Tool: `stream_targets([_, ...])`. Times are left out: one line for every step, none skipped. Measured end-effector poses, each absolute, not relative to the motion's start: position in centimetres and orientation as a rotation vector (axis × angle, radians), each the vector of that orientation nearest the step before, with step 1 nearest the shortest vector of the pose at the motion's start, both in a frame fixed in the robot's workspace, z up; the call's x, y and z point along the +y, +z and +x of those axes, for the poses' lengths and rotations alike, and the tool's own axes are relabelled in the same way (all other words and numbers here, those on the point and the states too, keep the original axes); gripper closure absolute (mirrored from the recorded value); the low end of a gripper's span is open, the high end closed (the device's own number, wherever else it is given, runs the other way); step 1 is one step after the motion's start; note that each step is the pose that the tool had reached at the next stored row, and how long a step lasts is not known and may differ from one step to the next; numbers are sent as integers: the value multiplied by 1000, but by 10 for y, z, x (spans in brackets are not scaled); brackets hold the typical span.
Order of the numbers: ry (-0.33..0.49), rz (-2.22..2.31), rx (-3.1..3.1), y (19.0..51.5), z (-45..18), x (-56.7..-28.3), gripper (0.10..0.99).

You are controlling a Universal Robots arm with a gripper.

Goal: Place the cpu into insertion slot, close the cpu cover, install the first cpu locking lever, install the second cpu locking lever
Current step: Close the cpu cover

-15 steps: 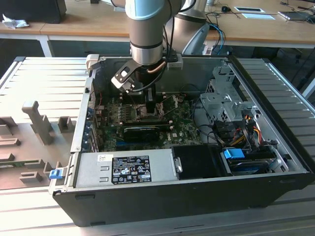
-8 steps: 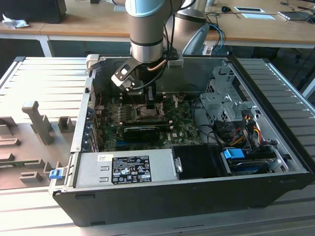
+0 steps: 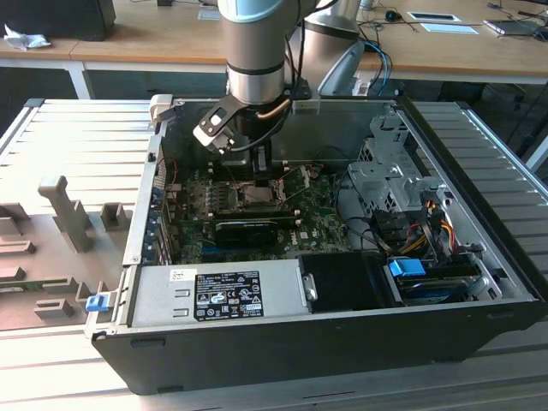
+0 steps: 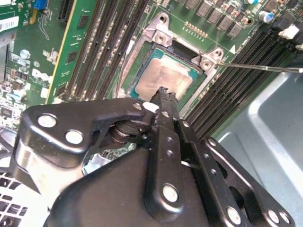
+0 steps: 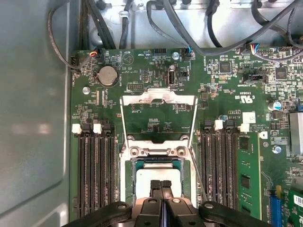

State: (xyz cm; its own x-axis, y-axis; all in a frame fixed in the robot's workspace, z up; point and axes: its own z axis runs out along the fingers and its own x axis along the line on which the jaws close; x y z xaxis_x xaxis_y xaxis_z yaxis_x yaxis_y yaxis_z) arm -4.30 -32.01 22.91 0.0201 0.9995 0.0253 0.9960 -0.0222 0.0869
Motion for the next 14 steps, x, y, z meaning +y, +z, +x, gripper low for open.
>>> stream_targets([122,2211,2165,229,-42,-320,980])
stream_targets([122,2212,2165,229,-40,-321,980])
stream_targets([122,2212,2165,229,-39,-321,980])
stream_targets([121,2212,2165,229,-38,-321,980])
stream_targets([123,2214,2167,229,-37,-322,980])
stream_targets([123,2214,2167,230,-38,-322,980])
stream_targets([123,2214,2167,231,-37,-322,980])
stream_targets([124,2214,2167,231,-37,-322,980])
stream_targets([123,2214,2167,232,-37,-322,980])
stream_targets([123,2214,2167,232,-37,-322,980])
stream_targets([123,2214,2167,232,-37,-322,980])
stream_targets([123,2214,2167,232,-37,-322,980])
stream_targets([123,2214,2167,232,-37,-322,980])
stream_targets([123,2214,2167,232,-37,-322,980])
